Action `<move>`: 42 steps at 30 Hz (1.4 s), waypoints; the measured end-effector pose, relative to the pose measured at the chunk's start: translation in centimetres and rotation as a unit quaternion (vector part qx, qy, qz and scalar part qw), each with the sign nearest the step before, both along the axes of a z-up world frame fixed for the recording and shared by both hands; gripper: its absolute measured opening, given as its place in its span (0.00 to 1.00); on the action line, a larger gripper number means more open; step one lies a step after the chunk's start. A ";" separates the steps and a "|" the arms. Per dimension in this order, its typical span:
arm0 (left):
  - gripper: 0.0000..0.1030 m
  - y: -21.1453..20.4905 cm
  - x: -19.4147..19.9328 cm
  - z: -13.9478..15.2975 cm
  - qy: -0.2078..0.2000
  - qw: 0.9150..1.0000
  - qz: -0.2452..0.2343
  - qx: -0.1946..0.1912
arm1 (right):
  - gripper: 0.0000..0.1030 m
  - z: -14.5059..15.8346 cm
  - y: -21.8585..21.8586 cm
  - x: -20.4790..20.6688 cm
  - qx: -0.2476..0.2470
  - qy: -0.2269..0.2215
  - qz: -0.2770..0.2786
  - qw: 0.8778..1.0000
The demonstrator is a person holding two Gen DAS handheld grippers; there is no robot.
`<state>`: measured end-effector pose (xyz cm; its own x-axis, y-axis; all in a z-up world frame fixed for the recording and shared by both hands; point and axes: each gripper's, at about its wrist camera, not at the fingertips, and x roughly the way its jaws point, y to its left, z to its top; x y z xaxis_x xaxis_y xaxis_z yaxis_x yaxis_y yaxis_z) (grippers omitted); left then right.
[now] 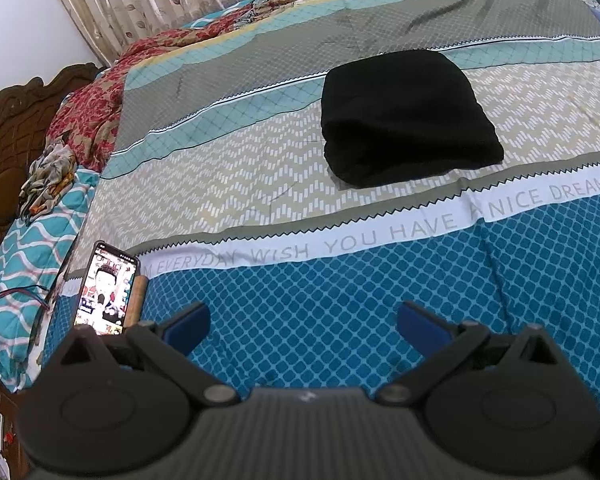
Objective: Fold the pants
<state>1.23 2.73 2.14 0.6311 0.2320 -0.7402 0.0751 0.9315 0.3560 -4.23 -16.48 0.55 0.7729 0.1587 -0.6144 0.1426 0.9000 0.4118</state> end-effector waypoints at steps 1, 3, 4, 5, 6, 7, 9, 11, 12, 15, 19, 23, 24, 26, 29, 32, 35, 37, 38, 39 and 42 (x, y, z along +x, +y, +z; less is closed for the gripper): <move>1.00 -0.1 0.0 0.0 0.001 1.000 0.000 0.000 | 0.90 0.0 0.0 0.0 0.001 0.000 0.000 1.000; 1.00 -0.1 0.0 0.0 0.002 1.000 -0.001 -0.001 | 0.90 0.0 -0.1 0.0 0.001 0.000 0.000 1.000; 1.00 -0.2 0.0 0.0 0.002 1.000 -0.001 -0.001 | 0.90 0.0 -0.1 0.0 0.001 0.000 0.000 1.000; 1.00 -0.2 0.0 0.0 0.003 1.000 -0.001 -0.001 | 0.90 0.0 -0.1 0.0 0.001 0.000 0.000 1.000; 1.00 -0.2 0.0 0.0 0.003 1.000 -0.002 -0.001 | 0.90 0.0 -0.1 0.0 0.001 0.000 0.000 1.000; 1.00 -0.3 0.0 0.0 0.003 1.000 -0.002 -0.001 | 0.90 0.0 -0.1 0.0 0.001 0.000 0.000 1.000; 1.00 -0.3 0.0 0.0 0.003 1.000 -0.002 -0.001 | 0.90 0.0 -0.2 0.0 0.001 -0.001 -0.001 1.000; 1.00 -0.3 0.0 0.0 0.003 1.000 -0.002 -0.001 | 0.90 0.0 -0.2 0.0 0.002 -0.002 -0.002 1.000; 1.00 -0.3 0.0 0.0 0.004 1.000 -0.002 -0.001 | 0.90 0.0 -0.2 0.0 0.002 -0.002 -0.002 1.000; 1.00 -0.3 0.0 0.0 0.004 1.000 -0.003 0.000 | 0.90 0.0 -0.3 0.0 0.002 -0.002 -0.003 1.000; 1.00 -0.5 0.1 0.1 0.004 1.000 -0.003 0.001 | 0.90 0.1 -0.5 0.1 0.003 -0.002 -0.004 1.000; 1.00 -0.5 0.1 0.1 0.004 1.000 -0.004 0.001 | 0.90 0.1 -0.6 0.1 0.003 -0.003 -0.003 1.000; 1.00 -0.5 0.1 0.1 0.004 1.000 -0.004 0.001 | 0.90 0.1 -0.6 0.1 0.003 -0.002 -0.003 1.000; 1.00 -0.5 0.1 0.1 0.004 1.000 -0.004 0.001 | 0.90 0.1 -0.6 0.1 0.003 -0.002 -0.003 1.000; 1.00 -0.5 0.1 0.1 0.004 1.000 -0.003 0.001 | 0.90 0.1 -0.6 0.1 0.003 -0.002 -0.003 1.000; 1.00 -0.5 0.1 0.1 0.005 1.000 -0.003 -0.001 | 0.90 0.1 -0.7 0.1 0.003 -0.002 -0.003 1.000; 1.00 -0.6 0.3 0.1 0.008 1.000 -0.004 -0.004 | 0.90 0.1 -0.7 0.2 0.003 -0.002 -0.003 1.000; 1.00 -0.7 0.4 0.0 0.010 1.000 -0.003 -0.007 | 0.90 0.1 -0.7 0.2 0.003 -0.001 -0.004 1.000; 1.00 -0.6 0.5 0.0 0.012 1.000 -0.003 -0.010 | 0.90 0.1 -0.8 0.3 0.003 -0.001 -0.004 1.000; 1.00 -0.6 0.5 0.0 0.015 1.000 -0.002 -0.014 | 0.90 0.1 -0.8 0.3 0.002 0.000 -0.005 1.000; 1.00 -0.1 0.5 0.0 0.023 0.999 -0.011 -0.036 | 0.90 0.0 -0.7 0.4 0.000 0.000 -0.005 1.000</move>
<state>1.76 2.59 2.11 0.5997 0.1637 -0.7833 0.1105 0.9525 0.2837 -3.85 -17.17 0.59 0.7742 0.1513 -0.6146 0.1518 0.8983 0.4124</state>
